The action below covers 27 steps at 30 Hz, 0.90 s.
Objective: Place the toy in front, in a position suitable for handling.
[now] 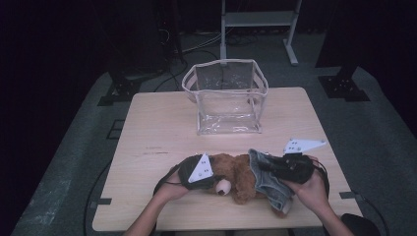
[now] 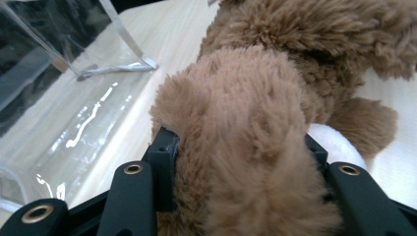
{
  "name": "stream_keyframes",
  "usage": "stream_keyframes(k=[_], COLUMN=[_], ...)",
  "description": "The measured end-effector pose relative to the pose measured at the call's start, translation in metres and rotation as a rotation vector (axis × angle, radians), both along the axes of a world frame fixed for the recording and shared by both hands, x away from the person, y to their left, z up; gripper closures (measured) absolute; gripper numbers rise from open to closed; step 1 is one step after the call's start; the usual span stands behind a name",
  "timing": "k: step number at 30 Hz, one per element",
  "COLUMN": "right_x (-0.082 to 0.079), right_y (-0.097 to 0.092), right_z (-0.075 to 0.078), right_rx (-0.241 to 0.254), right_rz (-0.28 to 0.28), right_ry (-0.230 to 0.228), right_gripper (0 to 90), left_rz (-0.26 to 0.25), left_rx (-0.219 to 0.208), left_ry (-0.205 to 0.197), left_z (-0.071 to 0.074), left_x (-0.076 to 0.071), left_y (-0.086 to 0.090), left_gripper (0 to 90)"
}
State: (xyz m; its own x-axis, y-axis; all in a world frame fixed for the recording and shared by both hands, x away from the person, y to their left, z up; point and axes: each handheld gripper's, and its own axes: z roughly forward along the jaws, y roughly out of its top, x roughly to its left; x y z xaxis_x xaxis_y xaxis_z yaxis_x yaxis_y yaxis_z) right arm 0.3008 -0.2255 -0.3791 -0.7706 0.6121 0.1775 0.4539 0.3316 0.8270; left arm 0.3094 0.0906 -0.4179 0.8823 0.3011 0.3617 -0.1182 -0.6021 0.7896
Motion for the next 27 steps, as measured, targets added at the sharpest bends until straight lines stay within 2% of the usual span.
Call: stream_keyframes(k=[2,4,6,9,10,11,13,14,17,19,24,27], right_x=[0.011,0.022,0.034,0.049,0.051,0.052,0.046,0.041,0.024,0.011,-0.015,-0.024], right_y=[-0.003,-0.004,-0.003,-0.002,0.000,0.003,0.009,0.011,0.009,0.009,0.017,0.020], right_z=[0.005,0.010,0.012,0.007,0.003,-0.002,-0.010,-0.013,-0.017,-0.018,-0.020,-0.021], right_rx=[0.039,0.047,0.031,-0.001,-0.009,-0.022,-0.044,-0.043,-0.027,-0.028,-0.061,-0.074], right_rz=[-0.010,-0.020,-0.035,-0.045,-0.035,-0.020,0.003,0.003,0.005,0.017,0.041,0.049], right_ry=[0.007,0.011,0.009,0.052,0.082,0.102,0.123,0.119,0.092,0.061,0.013,-0.001], right_gripper=[76.3,76.3,76.3,76.6,76.7,77.1,77.7,78.0,78.4,78.5,78.8,78.9], left_rz=[-0.019,-0.033,-0.043,-0.044,-0.040,-0.027,0.003,0.007,-0.008,-0.027,-0.046,-0.037], left_rx=[-0.022,-0.038,-0.040,-0.045,-0.051,-0.062,-0.090,-0.090,-0.107,-0.124,-0.062,-0.015], left_ry=[-0.009,-0.019,-0.041,-0.046,-0.036,-0.012,0.069,0.101,0.164,0.204,0.243,0.239], left_z=[-0.001,-0.002,-0.001,-0.002,-0.004,-0.004,-0.002,0.001,0.007,0.010,0.011,0.007], left_x=[0.006,0.010,0.011,0.010,0.010,0.009,0.009,0.009,0.004,0.001,-0.009,-0.011], left_y=[0.001,0.002,0.002,0.004,0.005,0.006,0.006,0.007,0.008,0.010,0.000,-0.006], left_gripper=[49.9,49.9,50.0,49.8,49.1,44.2,30.0,22.0,11.5,8.7,5.2,3.7])
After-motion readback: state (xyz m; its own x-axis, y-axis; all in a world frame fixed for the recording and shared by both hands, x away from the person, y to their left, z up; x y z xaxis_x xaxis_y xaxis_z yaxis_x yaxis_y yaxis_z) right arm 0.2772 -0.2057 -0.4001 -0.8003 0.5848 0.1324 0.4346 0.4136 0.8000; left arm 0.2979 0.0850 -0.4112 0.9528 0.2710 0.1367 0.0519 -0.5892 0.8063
